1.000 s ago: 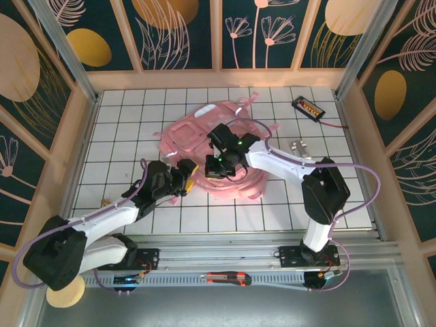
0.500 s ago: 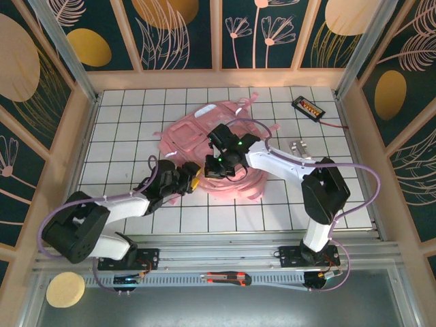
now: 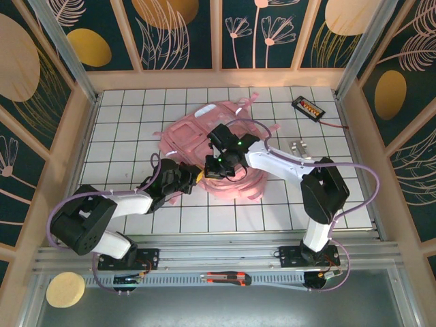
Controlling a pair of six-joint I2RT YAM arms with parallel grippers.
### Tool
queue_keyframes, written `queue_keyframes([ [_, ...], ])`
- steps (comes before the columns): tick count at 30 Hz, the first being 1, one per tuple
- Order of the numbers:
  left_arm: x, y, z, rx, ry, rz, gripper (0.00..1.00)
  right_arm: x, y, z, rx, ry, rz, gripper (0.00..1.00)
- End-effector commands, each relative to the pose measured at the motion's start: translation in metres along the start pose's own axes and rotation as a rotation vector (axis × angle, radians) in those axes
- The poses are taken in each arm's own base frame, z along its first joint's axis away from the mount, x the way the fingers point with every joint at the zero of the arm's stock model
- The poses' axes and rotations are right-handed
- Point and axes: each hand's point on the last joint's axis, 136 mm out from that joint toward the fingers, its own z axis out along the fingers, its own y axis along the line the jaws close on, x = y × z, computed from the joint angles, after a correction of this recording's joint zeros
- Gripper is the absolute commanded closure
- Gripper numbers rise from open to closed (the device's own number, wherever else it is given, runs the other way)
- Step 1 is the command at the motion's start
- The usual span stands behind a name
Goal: Pack the student bag
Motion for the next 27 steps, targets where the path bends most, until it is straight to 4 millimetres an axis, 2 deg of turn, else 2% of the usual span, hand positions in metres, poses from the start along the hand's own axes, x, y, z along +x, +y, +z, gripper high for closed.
queue_keyframes([
  [1, 0.002, -0.011, 0.000, 0.022, 0.003, 0.039, 1.00, -0.001, 0.018, -0.005, -0.050, 0.021, -0.061, 1.00],
  [10, -0.016, 0.009, -0.018, -0.052, -0.037, 0.074, 1.00, 0.016, -0.011, -0.025, 0.033, 0.026, -0.072, 1.00],
  [14, -0.028, 0.007, -0.028, -0.079, -0.051, 0.117, 1.00, 0.024, -0.039, -0.034, 0.054, 0.022, -0.052, 1.00],
  [20, -0.035, 0.010, -0.034, -0.102, -0.030, 0.143, 1.00, 0.017, -0.071, -0.053, 0.056, -0.012, -0.056, 1.00],
  [23, -0.036, 0.012, -0.034, -0.128, -0.017, 0.173, 1.00, 0.009, -0.078, -0.058, 0.041, -0.028, -0.069, 1.00],
  [27, -0.037, 0.006, -0.032, -0.137, -0.007, 0.205, 1.00, 0.005, -0.071, -0.055, -0.001, -0.018, -0.083, 1.00],
])
